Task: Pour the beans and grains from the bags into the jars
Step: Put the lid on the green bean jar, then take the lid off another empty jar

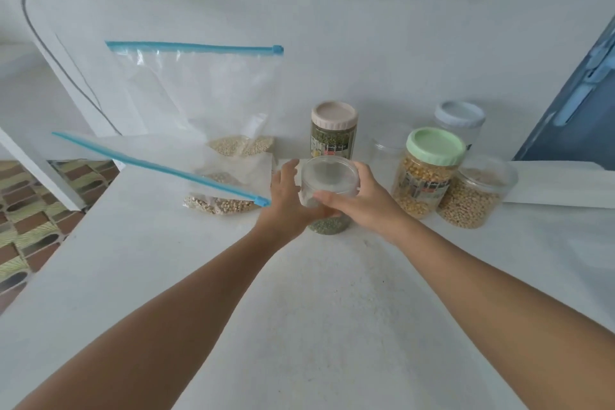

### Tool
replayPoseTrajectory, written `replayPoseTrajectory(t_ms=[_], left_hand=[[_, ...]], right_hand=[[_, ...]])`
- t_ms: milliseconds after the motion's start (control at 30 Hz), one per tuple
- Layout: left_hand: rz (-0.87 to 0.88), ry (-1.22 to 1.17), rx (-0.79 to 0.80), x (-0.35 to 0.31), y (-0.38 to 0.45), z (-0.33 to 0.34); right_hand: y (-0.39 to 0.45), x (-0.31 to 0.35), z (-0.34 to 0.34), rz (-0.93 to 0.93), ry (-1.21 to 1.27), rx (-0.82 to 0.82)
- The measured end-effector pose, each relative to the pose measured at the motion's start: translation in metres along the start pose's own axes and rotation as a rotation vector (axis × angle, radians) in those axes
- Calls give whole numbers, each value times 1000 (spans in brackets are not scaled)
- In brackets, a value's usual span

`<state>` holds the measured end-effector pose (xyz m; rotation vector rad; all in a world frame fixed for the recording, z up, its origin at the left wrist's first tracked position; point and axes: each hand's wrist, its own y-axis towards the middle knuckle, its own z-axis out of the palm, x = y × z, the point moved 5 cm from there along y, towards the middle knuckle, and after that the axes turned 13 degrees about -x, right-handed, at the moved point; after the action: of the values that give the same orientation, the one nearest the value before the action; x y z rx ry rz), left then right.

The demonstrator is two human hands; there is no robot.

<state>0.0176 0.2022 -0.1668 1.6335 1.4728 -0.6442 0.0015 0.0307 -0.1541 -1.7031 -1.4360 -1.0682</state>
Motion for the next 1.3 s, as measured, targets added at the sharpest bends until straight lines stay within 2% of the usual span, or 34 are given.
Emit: replayPoseTrajectory(t_ms=[100,200,333,400,500,633,700,867,1200,1300], left_hand=[[197,190,-119,-14,-14,-4],[339,365,-167,-36,-20,-1],[389,612,-123,-58,-17,14],[402,668,-40,-68,-14,21],[437,738,16,-77,-10,22],[430,727,64,-82,-5,15],[430,738,72,-83,-3,13],[441,783,69,-85,1,14],[386,845,51,-72,2,-5],[316,721,69,-68,-2,-4]], right_hand=[[-7,6,-14,-122,-184,-28],[-11,12,-40,-272,-346,-171],[-18,36,-78,-675,-496,-407],[-18,46,-98,-753,-582,-539],[-5,41,-120,-635,-731,-572],[11,13,-132,-363,-926,-419],[11,3,-131,-292,-893,-370],[9,-1,-131,-327,-790,-384],[-4,14,-105,-431,-652,-290],[-9,22,-89,-472,-585,-249]])
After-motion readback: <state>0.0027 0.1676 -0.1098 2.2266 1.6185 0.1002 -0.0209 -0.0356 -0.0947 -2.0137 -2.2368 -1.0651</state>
